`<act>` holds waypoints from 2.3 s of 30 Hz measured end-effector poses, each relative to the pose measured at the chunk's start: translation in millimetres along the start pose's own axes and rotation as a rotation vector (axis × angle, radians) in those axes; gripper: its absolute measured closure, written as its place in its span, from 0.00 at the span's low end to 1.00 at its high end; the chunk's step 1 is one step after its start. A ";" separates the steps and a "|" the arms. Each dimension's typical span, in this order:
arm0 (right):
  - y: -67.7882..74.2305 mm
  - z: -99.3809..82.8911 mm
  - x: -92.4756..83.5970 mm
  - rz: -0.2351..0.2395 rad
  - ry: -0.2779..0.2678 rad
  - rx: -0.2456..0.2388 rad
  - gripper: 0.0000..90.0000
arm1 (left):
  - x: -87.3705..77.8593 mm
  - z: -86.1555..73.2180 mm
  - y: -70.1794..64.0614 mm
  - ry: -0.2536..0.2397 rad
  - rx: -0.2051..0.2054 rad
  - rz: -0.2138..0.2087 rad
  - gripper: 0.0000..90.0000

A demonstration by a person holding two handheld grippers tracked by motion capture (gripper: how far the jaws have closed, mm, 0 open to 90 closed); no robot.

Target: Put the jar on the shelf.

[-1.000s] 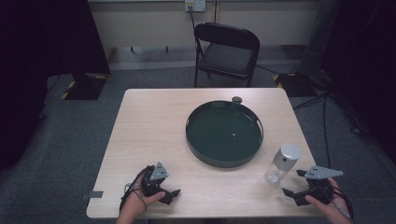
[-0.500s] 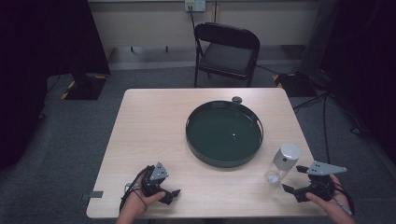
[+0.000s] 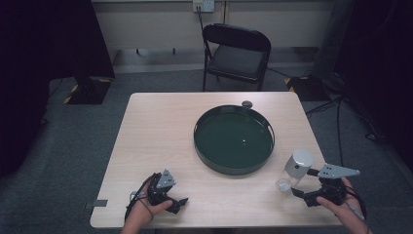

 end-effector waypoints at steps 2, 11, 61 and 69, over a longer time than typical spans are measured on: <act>1.2 3.3 1.0 0.007 -0.004 0.000 0.03 | 0.0 0.0 0.0 0.000 0.000 0.000 0.00; 4.3 13.8 2.1 0.026 -0.028 0.006 0.06 | 0.0 0.0 0.0 0.000 0.000 0.000 0.00; 6.7 49.0 11.3 -0.016 -0.192 0.015 0.34 | 0.0 0.0 0.0 0.000 0.000 0.000 0.00; 7.8 59.5 11.3 -0.014 -0.195 -0.001 0.34 | 0.0 0.0 0.0 0.000 0.000 0.000 0.00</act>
Point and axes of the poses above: each handheld gripper's, and its own axes: x roughly forward along the jaws, z roughly out of its top, y roughly to its left, the point moved 9 cm from there along x, roughly forward along the jaws, and after that the axes turned 9 degrees about -z, right-handed, at the moved point
